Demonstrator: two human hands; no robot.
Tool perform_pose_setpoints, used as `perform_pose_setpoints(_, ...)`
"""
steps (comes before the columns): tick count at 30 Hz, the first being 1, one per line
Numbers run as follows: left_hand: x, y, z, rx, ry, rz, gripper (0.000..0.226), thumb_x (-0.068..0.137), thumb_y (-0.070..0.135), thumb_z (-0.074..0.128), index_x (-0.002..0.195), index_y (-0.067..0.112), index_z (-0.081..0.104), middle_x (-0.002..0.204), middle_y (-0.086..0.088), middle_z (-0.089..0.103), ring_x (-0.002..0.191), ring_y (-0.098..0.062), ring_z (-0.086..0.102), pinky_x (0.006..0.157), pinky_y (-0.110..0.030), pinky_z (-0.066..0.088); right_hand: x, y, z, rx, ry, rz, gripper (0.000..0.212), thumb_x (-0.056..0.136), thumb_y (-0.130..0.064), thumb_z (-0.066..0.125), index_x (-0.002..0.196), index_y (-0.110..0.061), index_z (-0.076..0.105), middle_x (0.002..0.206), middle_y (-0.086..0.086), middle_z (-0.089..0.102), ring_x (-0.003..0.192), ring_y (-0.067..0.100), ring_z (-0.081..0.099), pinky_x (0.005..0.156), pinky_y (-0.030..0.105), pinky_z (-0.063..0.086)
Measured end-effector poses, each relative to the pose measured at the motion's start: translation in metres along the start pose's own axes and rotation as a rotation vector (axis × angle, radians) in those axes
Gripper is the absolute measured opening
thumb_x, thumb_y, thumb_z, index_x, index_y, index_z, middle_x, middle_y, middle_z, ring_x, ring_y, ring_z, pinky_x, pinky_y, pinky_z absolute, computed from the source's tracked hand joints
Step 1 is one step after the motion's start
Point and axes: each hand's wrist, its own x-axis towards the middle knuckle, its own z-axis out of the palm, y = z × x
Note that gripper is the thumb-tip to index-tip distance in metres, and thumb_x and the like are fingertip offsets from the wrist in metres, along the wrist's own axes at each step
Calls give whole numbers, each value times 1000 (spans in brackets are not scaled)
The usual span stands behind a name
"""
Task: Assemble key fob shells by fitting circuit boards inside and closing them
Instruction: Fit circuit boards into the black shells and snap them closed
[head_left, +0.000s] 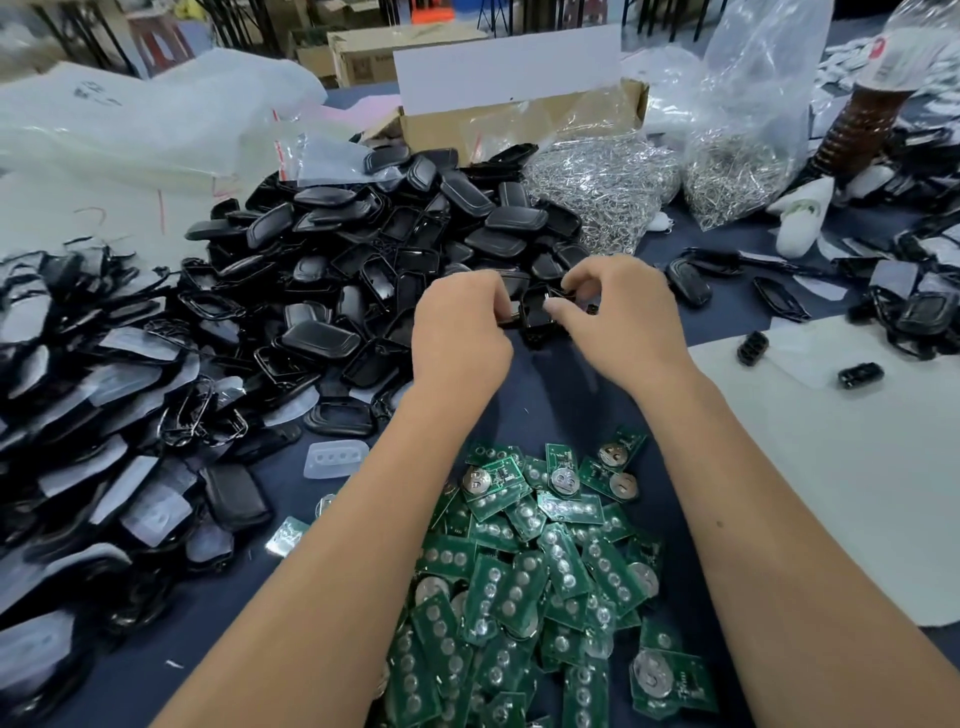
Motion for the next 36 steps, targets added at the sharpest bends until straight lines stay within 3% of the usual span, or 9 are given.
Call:
perform_pose_setpoints(4, 2, -5, -3, -31, 2, -21, 30, 74, -5, 64, 96, 16, 69, 106, -5, 62, 93, -27, 61, 82, -37, 49, -4, -7, 11, -131, -103, 13, 46, 86, -53, 80, 117, -19, 71, 120, 6, 54, 108, 27, 59, 89, 38, 51)
perform_pose_setpoints(9, 3, -12, -4, -8, 14, -29, 15, 82, 13, 74, 96, 20, 73, 105, -4, 63, 98, -25, 60, 80, -29, 42, -3, -6, 13, -37, -14, 33, 21, 86, -44, 82, 93, -25, 77, 104, -1, 54, 90, 17, 52, 75, 30, 37)
perform_pose_setpoints(14, 2, -2, -4, -498, 39, -264, 16, 90, 28, 78, 98, 15, 72, 95, -2, 74, 89, -18, 73, 89, -40, 59, -4, -8, 7, 475, -75, 3, 19, 83, -31, 88, 73, -21, 76, 77, -6, 66, 61, 2, 51, 62, 21, 40)
perform_pose_setpoints(18, 3, -6, -8, -776, 72, -409, 24, 85, 14, 83, 93, 15, 60, 88, -3, 66, 62, -11, 69, 66, -32, 62, -6, -14, 1, 639, -115, -39, 20, 85, -27, 87, 72, -18, 75, 62, -12, 66, 51, -1, 48, 54, 13, 38)
perform_pose_setpoints(21, 6, -14, -14, -817, 118, -413, 23, 89, 6, 76, 92, 20, 58, 90, -4, 65, 70, -17, 67, 59, -30, 56, -6, -22, -8, 468, -339, -112, 31, 87, -39, 83, 68, -17, 73, 48, -13, 54, 44, 1, 43, 48, 15, 33)
perform_pose_setpoints(26, 6, -33, -27, -747, 276, -413, 12, 96, 12, 68, 98, 23, 65, 92, 4, 68, 75, -2, 61, 63, -10, 46, -16, -49, -10, -70, -935, -315, 31, 76, -55, 86, 70, -27, 75, 62, -14, 67, 54, 0, 55, 52, 18, 44)
perform_pose_setpoints(30, -3, -45, -35, -837, 223, -484, 15, 102, 9, 59, 96, 21, 66, 99, -5, 69, 80, -11, 63, 68, -21, 51, -19, -61, -8, -119, -1040, -365, 24, 81, -44, 87, 72, -27, 72, 59, -19, 65, 52, -3, 54, 47, 11, 40)
perform_pose_setpoints(32, -10, -50, -39, -880, 213, -497, 19, 104, 6, 52, 95, 19, 63, 96, -7, 65, 63, -10, 62, 53, -21, 47, -17, -63, -11, -92, -1033, -385, 21, 88, -38, 81, 77, -24, 71, 56, -19, 62, 51, -2, 53, 49, 12, 40)
perform_pose_setpoints(36, -24, -66, -48, -817, 206, -525, 17, 106, 10, 51, 97, 18, 63, 90, -2, 58, 43, -3, 55, 41, -16, 40, -16, -63, -9, 366, -966, -185, 21, 106, -22, 60, 92, -7, 60, 83, 6, 77, 70, 21, 76, 51, 26, 55)
